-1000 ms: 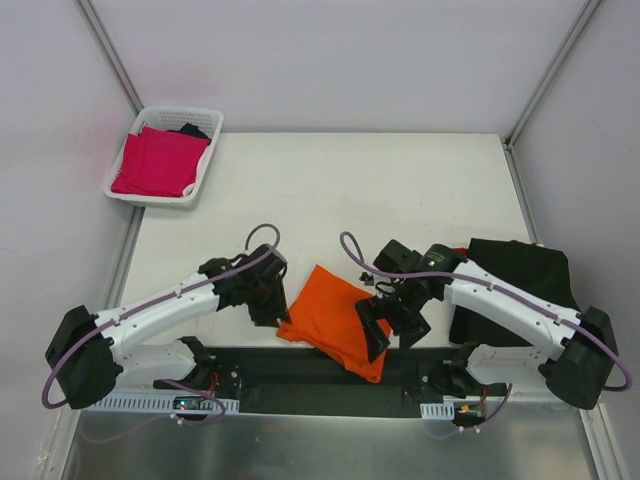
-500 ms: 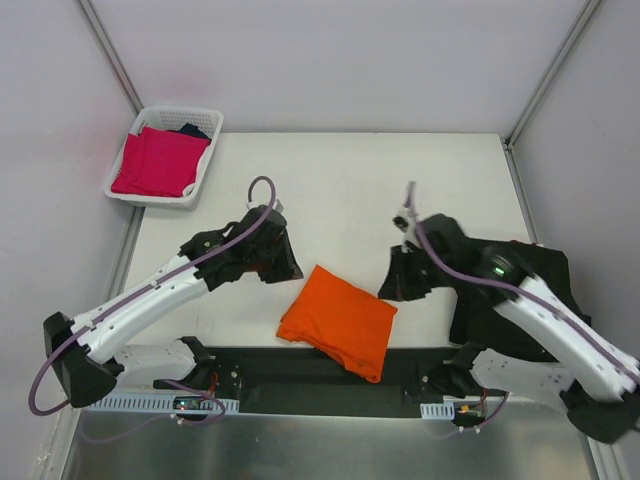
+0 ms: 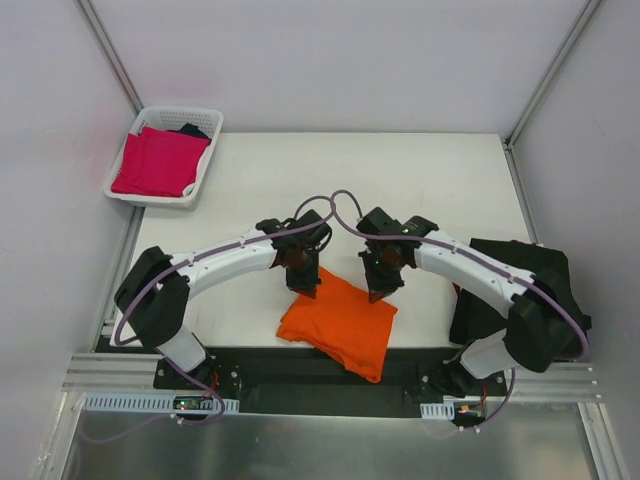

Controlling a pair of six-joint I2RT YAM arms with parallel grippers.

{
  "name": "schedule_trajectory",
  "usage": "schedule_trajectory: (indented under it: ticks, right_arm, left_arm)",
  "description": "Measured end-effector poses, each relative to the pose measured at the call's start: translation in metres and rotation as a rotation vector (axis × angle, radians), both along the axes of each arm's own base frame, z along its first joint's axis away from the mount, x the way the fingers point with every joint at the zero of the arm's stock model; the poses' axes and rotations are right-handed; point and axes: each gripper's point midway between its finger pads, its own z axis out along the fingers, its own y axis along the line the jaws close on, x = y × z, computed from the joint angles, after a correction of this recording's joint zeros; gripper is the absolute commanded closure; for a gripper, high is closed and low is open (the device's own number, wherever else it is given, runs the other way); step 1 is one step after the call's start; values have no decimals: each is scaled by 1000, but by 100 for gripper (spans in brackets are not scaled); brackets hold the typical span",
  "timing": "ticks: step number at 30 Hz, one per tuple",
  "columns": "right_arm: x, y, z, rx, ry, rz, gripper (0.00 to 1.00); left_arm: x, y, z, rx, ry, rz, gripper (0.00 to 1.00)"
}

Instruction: Fold and stack the t-shirts

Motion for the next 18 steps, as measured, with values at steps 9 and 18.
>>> schedule_trajectory:
  ticks: [9, 18]
  right_arm:
    - [-1, 28, -49, 7, 169, 30, 99]
    - [15, 40, -76, 38, 277, -19, 99]
  left_arm:
    - [-5, -8, -13, -14, 51, -41, 100]
    - [5, -2, -48, 23, 129, -32, 100]
